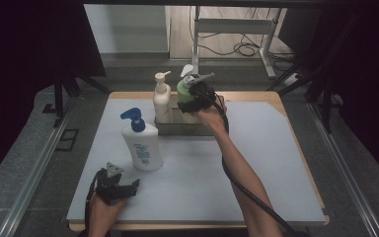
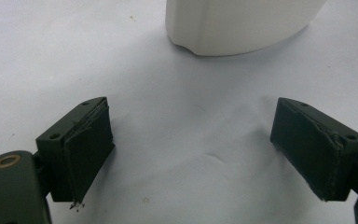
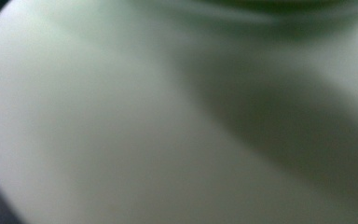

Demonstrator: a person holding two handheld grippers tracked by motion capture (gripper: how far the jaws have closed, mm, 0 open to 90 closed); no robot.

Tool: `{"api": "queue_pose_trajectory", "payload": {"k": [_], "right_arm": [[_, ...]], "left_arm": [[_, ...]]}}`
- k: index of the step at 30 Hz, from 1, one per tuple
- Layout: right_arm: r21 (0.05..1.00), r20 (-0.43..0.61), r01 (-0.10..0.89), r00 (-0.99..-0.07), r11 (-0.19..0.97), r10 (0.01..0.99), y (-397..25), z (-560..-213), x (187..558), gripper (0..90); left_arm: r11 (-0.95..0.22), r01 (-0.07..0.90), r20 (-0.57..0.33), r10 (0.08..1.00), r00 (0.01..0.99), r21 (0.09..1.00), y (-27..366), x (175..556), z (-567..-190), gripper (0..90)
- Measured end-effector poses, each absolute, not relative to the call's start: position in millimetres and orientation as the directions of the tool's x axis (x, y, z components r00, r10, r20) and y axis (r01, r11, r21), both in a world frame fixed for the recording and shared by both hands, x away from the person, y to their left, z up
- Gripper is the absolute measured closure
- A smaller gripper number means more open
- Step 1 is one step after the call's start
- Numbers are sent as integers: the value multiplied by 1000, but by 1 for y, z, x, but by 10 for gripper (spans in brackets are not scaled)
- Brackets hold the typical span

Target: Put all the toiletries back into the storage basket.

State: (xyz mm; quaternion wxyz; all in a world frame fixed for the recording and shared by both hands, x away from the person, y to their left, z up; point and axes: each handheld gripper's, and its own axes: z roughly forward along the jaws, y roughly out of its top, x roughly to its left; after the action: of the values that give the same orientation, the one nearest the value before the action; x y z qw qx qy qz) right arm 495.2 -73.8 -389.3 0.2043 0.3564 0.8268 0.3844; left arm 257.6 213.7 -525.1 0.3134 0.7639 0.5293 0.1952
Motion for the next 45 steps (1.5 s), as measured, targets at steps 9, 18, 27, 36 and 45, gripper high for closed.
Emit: {"api": "queue_pose_trajectory", "payload": {"k": [9, 18, 27, 36, 45], "right_arm": [[762, -56, 454, -663, 461, 747, -73, -402, 497, 120], [750, -45, 473, -661, 463, 749, -71, -413, 499, 120], [746, -26, 487, -660, 455, 751, -71, -420, 501, 119], [743, 3, 497, -673, 449, 740, -76, -421, 504, 112], [766, 30, 485, -683, 422, 730, -78, -424, 505, 51]], "left_arm": [[-243, 686, -34, 931, 363, 686, 214, 258, -525, 123], [-244, 687, -33, 931, 364, 685, 214, 258, -525, 123], [-244, 687, -33, 931, 364, 684, 214, 258, -525, 122], [-244, 687, -34, 931, 364, 684, 214, 258, -525, 122], [-244, 687, -34, 931, 364, 684, 214, 258, -525, 123]]}}
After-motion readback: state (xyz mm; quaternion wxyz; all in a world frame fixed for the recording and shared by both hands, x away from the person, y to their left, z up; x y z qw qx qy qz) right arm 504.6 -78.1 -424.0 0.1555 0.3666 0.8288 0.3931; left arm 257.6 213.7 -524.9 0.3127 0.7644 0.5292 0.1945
